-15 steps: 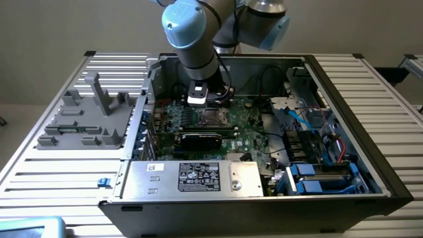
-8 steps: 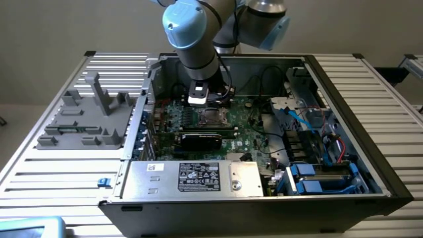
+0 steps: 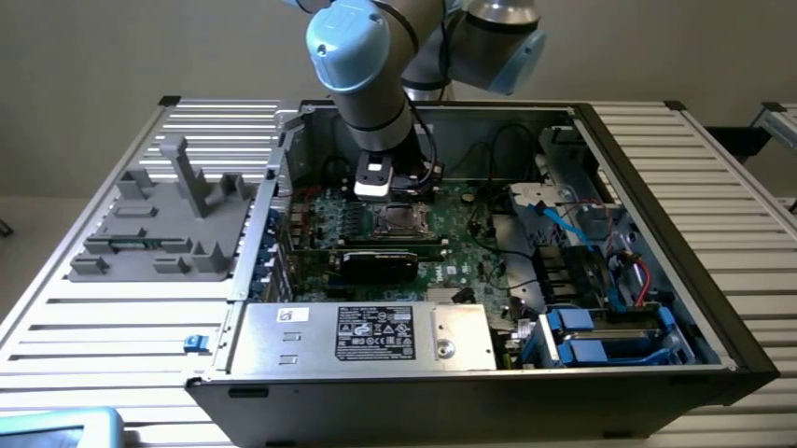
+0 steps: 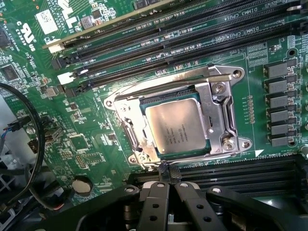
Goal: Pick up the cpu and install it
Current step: 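Install the first cpu locking lever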
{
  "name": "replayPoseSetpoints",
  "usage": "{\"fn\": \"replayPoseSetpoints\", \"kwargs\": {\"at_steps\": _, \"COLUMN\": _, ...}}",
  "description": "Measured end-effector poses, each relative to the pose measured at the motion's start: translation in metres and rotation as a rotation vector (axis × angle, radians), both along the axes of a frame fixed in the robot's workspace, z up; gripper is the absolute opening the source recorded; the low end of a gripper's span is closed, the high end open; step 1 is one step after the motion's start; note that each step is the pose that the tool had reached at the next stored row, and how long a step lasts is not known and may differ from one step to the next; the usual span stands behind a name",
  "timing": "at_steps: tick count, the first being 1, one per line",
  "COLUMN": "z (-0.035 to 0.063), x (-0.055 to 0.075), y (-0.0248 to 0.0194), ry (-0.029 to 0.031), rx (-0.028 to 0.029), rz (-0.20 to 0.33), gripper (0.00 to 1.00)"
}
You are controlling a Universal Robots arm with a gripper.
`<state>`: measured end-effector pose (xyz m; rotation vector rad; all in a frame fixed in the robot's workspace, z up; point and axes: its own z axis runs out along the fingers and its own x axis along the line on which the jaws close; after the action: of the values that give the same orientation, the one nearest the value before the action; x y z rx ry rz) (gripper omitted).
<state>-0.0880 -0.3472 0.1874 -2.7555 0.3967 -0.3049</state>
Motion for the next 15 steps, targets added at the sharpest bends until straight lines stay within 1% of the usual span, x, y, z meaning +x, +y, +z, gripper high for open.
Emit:
{"fn": "replayPoseSetpoints", "kwargs": {"at_steps": 5, "z": 0.0001, "x": -0.0001, "y": -0.0005, "ry": 0.0029, "rx": -0.0002, "rz": 0.000, "gripper": 0.11}}
{"fn": "replayPoseSetpoints", "kwargs": {"at_steps": 15, "z": 0.0002, "x": -0.0001, "y": -0.0015, "ry": 0.0042, "rx": -0.0002, "rz": 0.000, "gripper": 0.11}}
